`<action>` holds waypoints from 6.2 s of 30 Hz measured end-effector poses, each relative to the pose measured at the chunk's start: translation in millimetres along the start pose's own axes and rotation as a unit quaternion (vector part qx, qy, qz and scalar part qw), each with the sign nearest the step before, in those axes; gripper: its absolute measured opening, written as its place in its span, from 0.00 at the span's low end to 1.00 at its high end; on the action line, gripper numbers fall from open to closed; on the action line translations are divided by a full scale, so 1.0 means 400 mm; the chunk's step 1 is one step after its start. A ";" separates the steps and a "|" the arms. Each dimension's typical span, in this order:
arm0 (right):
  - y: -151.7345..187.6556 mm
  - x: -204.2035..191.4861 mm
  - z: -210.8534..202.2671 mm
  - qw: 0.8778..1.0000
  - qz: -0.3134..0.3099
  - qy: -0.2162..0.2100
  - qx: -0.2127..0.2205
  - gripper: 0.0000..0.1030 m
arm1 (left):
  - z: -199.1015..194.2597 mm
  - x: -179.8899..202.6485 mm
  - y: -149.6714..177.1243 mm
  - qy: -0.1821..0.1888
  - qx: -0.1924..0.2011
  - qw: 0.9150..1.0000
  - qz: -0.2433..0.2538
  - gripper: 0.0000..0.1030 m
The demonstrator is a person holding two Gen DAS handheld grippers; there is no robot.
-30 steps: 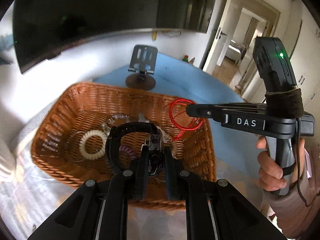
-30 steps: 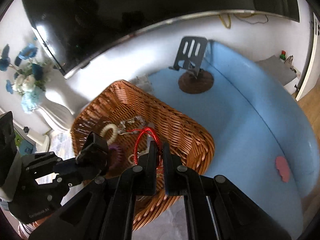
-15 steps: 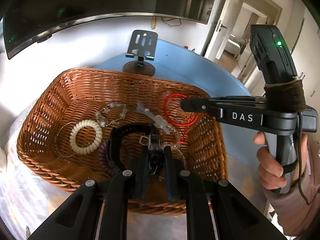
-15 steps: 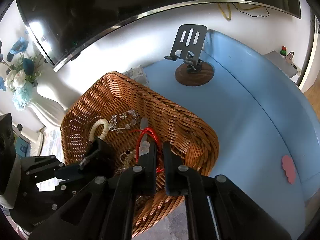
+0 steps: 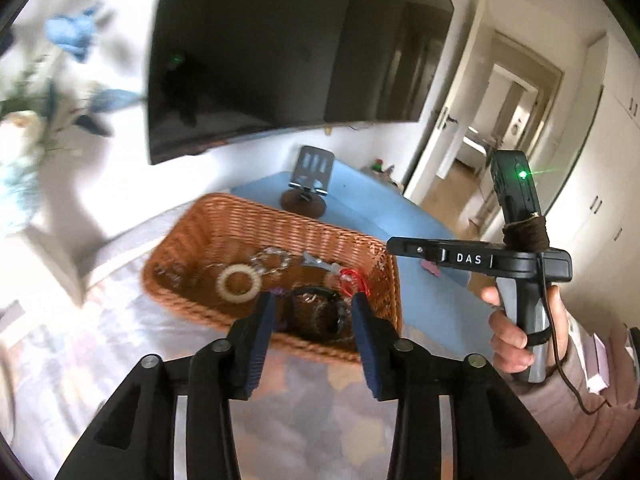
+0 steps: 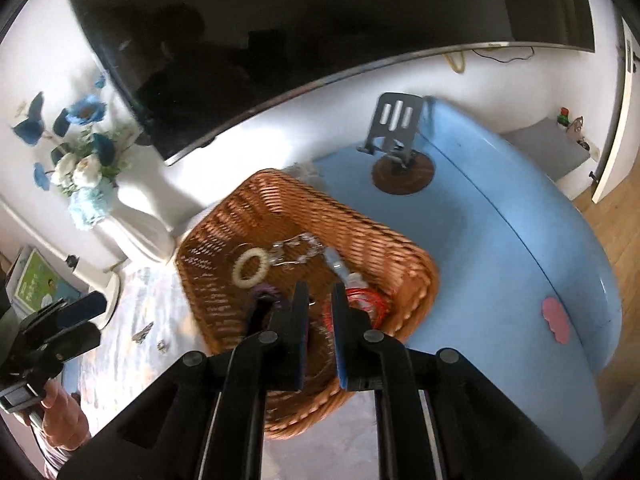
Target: Organize jewelry
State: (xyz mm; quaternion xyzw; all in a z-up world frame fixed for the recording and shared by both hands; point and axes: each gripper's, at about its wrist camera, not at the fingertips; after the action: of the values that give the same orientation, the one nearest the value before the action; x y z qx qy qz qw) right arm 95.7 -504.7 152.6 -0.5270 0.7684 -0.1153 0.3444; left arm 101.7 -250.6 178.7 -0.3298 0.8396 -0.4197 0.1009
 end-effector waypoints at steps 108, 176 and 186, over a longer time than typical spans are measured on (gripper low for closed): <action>-0.158 -0.194 0.365 0.995 -0.042 -0.047 -0.078 0.12 | 0.287 -0.210 -0.047 -0.102 -0.069 0.991 0.053 0.21; 0.519 -0.244 -0.232 0.980 -0.092 0.103 0.145 0.73 | -0.416 0.202 0.385 -0.303 0.071 0.946 -0.087 0.74; 0.525 -0.257 -0.228 0.978 -0.101 0.109 0.148 0.73 | -0.410 0.212 0.382 -0.305 0.073 0.946 -0.078 0.74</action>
State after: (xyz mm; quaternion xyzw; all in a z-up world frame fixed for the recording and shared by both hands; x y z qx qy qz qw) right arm -95.8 -342.3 148.4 -0.5292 0.7188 -0.3183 0.3193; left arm -107.7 -134.5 172.9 -0.4982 0.7073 -0.3662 0.3428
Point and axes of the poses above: each gripper's, at about its wrist camera, not at the fingertips, and z roughly the way its jaws point, x to its right, y to its underside, and after that the axes turned 12 degrees about z, right-handed
